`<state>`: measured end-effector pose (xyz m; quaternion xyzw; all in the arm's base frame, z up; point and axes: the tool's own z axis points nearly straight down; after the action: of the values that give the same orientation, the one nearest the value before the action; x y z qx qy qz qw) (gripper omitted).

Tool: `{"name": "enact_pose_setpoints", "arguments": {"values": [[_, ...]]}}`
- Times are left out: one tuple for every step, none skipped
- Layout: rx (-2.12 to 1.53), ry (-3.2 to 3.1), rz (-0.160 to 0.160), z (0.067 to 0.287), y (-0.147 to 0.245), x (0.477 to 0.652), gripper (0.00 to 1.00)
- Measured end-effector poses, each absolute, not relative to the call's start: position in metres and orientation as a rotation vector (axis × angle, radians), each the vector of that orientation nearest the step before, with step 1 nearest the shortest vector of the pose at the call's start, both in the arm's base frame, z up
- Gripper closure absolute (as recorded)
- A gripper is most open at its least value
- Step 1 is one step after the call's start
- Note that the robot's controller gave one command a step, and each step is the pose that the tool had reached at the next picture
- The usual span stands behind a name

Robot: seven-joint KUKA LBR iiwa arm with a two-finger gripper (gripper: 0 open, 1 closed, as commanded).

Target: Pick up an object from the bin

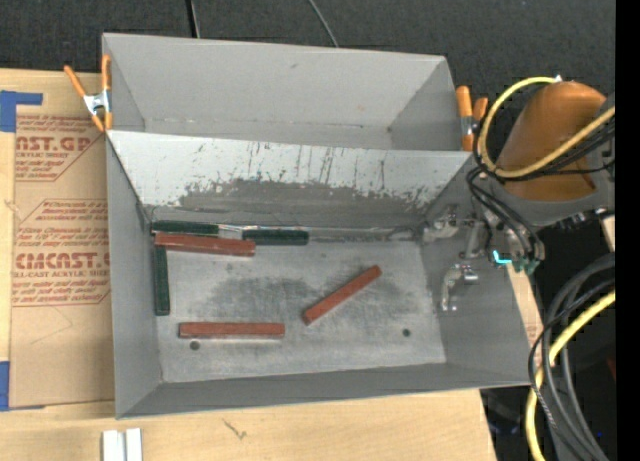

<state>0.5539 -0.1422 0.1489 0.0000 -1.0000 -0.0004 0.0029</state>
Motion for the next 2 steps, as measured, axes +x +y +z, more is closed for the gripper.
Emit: {"name": "enact_pose_setpoints", "arguments": {"values": [[0.001, -3.143, 0.001, 0.153, -0.142, 0.556, 0.0], [0.469, -3.111, 0.0, 0.074, -0.068, 0.579, 1.0]]}}
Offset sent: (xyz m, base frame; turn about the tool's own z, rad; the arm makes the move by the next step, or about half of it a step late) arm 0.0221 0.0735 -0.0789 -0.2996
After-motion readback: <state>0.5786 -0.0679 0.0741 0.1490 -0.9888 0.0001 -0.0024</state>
